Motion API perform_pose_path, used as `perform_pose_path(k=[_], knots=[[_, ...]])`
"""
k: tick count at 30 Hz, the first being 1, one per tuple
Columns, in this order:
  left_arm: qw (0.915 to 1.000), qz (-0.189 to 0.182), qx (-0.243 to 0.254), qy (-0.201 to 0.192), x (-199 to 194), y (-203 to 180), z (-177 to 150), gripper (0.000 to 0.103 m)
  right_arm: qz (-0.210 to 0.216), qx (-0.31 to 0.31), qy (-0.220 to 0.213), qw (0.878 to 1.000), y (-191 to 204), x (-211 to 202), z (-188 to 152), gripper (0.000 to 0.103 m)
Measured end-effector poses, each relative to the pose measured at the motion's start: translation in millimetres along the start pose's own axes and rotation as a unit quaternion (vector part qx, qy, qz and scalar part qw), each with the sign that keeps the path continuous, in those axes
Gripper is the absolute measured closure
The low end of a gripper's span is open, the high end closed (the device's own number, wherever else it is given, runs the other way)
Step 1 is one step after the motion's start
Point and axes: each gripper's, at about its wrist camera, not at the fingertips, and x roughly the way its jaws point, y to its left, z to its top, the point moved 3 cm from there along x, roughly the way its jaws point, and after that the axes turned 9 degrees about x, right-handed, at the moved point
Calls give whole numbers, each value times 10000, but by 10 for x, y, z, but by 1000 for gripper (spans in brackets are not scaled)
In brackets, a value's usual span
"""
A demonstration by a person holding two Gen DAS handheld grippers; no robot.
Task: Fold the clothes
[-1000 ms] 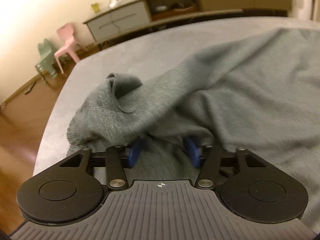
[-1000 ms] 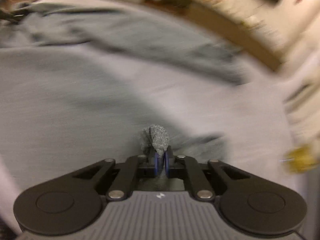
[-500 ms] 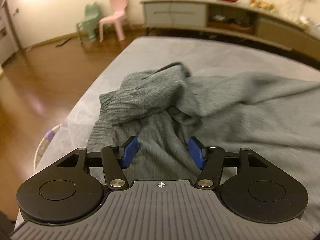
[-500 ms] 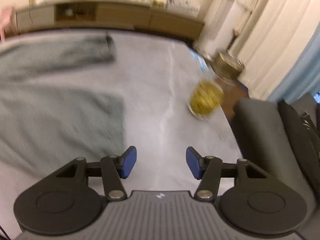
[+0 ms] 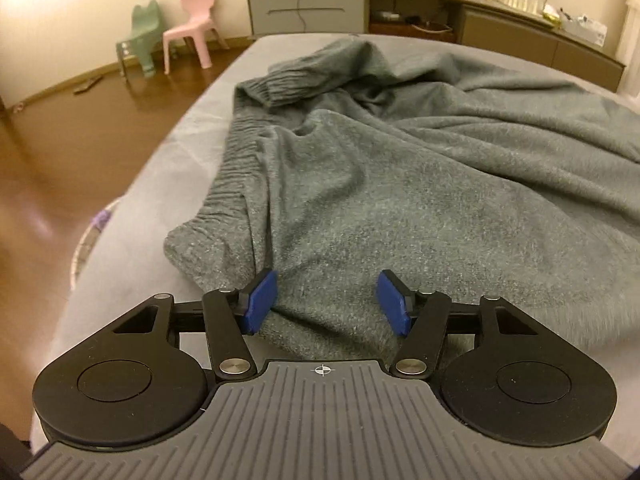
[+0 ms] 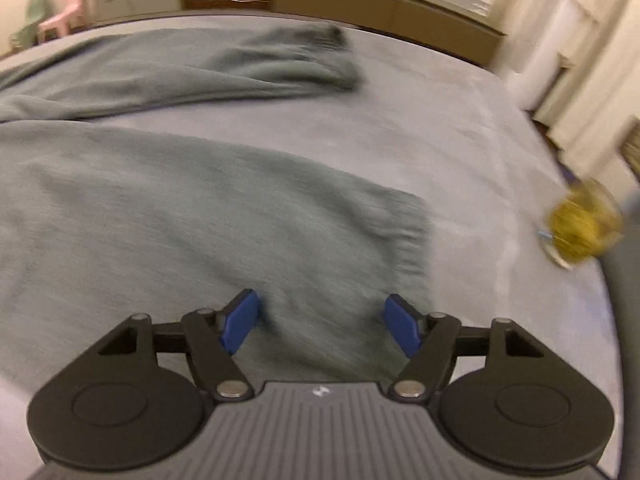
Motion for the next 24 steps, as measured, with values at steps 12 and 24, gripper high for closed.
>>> perform_pose_path(k=[12, 24], knots=[[9996, 223, 107, -104, -392, 189, -68, 50, -14, 351, -421, 9985, -145, -342, 56, 34], [9926, 690, 987, -169, -260, 103, 252, 43, -297, 210, -287, 9989, -188, -230, 70, 34]])
